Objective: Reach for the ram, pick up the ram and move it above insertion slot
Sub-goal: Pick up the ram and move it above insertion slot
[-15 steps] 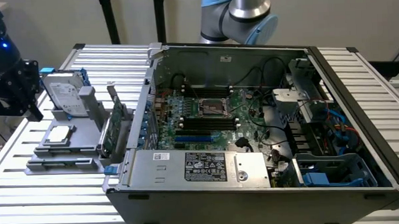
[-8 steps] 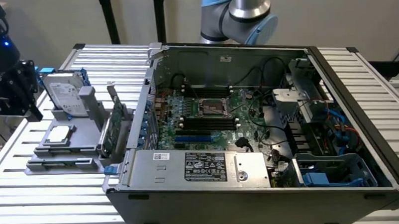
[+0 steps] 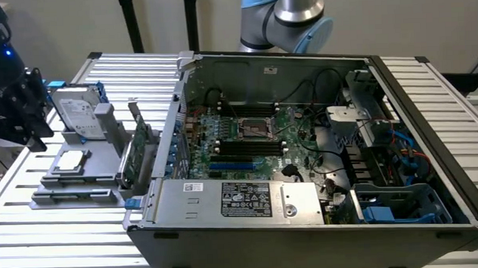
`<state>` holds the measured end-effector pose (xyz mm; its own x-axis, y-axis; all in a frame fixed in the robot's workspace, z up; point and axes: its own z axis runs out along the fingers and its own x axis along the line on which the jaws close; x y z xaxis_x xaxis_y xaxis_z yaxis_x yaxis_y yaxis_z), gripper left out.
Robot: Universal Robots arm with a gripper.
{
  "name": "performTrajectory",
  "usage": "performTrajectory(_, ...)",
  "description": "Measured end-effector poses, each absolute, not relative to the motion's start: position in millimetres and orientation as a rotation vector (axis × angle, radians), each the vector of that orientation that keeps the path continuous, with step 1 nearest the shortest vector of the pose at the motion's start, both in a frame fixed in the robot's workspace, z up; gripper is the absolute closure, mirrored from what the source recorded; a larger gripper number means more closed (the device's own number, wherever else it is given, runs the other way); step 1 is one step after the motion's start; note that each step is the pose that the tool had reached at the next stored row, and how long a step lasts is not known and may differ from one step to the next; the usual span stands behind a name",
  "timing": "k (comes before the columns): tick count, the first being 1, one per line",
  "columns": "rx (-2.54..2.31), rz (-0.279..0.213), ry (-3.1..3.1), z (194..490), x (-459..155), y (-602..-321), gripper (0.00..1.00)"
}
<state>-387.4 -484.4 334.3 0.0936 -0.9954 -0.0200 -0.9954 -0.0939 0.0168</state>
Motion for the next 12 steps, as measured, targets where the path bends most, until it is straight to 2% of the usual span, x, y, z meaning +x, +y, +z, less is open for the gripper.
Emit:
performTrajectory(1, -2.322, 0.041, 2.114, 333, -387, -484, 0.64)
performTrajectory(12, -2.328, 0.041, 2.108, 313, -387, -485, 0.64)
